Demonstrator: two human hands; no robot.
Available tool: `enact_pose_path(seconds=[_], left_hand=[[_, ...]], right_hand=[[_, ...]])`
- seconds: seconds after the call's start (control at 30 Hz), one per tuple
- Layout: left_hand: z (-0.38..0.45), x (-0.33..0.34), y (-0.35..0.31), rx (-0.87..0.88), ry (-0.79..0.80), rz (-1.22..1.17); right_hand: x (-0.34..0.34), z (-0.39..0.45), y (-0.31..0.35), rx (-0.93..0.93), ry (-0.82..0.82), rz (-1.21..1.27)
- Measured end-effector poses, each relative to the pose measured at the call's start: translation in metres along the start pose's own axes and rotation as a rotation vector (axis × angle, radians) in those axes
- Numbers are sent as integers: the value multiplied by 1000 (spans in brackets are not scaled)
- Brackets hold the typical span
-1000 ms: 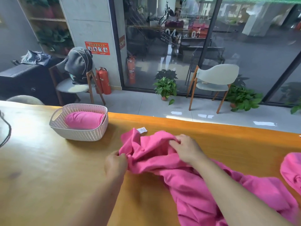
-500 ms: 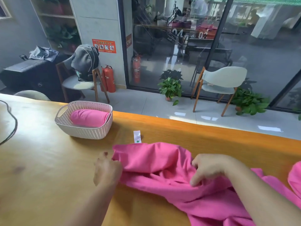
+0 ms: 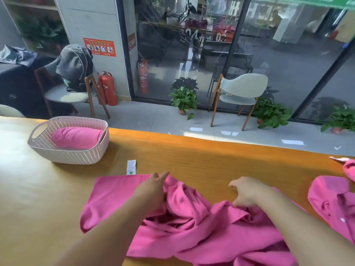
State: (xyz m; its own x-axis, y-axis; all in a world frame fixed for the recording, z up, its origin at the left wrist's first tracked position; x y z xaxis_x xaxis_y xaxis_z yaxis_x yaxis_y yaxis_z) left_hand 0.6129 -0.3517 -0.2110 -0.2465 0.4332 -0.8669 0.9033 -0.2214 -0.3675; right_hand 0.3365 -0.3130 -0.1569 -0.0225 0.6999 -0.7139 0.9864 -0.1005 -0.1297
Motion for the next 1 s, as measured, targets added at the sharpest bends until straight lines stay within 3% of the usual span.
enact_pose_path(seconds=[0.03, 0.1, 0.2, 0.23, 0.3, 0.4, 0.5, 0.6, 0.7, 0.77, 0.83, 0.93, 1.0], left_hand=[[2, 1, 0, 4, 14, 103], [4, -16, 2, -75, -125, 137], [10, -44, 13, -234, -401, -98], [14, -46, 13, -229, -417, -170], [22, -39, -3, -148, -278, -203], [30, -29, -38, 2, -145, -174], [36, -18, -73, 137, -11, 99], [33, 0, -86, 110, 274, 398], [26, 4, -90, 100, 339, 518], [26, -6, -92, 97, 269, 364], [24, -27, -92, 71, 101, 131], [14, -63, -96, 50, -179, -72], [11, -77, -99, 7, -254, -91]], right_hand=[[4, 2, -4, -18, -20, -31], [6, 4, -14, -15, -74, -42], [-12, 2, -28, 14, -157, 42], [-19, 0, -28, -4, -205, 95], [-23, -2, -17, -100, -248, 144], [-4, 0, 8, -143, -90, 10], [14, -11, 13, -80, 89, -83], [22, -30, 2, -25, 268, -107], [34, -43, -8, -27, 396, -126], [34, -43, -11, -58, 331, -95], [18, -44, -20, -64, 150, -41], [-35, -73, -46, -55, -327, 152], [-57, -99, -53, -118, -576, 254]])
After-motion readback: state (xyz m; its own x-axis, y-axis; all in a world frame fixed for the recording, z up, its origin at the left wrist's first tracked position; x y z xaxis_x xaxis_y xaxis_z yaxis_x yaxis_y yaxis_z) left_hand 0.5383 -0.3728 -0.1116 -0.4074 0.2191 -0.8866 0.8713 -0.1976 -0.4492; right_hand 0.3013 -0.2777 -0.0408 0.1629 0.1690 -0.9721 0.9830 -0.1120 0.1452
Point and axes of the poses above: each hand's wrist, its own z-axis towards the middle knuckle, its own x-axis out of the palm, y = z × x, the point moved 6 cm from there along z, towards the middle knuckle, and after that the axes turned 4 degrees about y, right-handed, at the moved point
